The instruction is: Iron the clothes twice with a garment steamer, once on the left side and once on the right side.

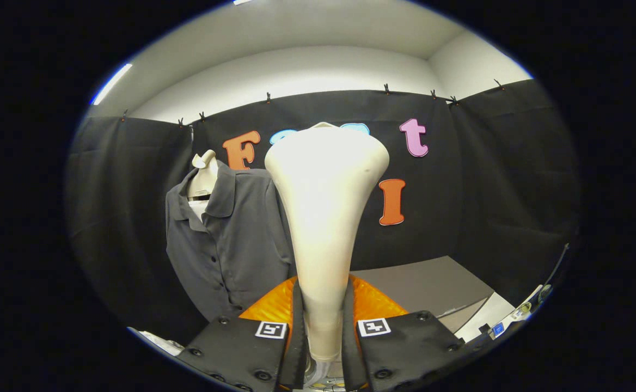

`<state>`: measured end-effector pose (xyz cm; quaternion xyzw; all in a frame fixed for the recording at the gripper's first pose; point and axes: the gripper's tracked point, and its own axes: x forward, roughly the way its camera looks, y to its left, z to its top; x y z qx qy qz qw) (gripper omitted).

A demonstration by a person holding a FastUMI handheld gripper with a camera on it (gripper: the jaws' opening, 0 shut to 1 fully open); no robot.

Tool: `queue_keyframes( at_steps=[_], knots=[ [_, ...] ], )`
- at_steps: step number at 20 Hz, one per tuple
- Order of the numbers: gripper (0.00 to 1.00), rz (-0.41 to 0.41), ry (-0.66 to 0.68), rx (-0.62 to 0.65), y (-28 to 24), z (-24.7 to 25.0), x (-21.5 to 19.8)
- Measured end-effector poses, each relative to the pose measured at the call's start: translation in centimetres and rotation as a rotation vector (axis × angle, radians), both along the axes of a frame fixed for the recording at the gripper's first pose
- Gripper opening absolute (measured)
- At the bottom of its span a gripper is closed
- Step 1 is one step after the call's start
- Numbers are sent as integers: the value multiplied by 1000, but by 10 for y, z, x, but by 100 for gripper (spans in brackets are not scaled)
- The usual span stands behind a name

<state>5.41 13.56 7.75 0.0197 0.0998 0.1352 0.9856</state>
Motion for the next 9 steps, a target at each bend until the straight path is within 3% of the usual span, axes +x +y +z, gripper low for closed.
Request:
queue_keyframes(
  at_steps=[3, 9],
  knots=[
    [34, 22, 21, 37, -6, -17, -11],
    [34, 50, -3, -45, -14, -33, -39]
  ],
)
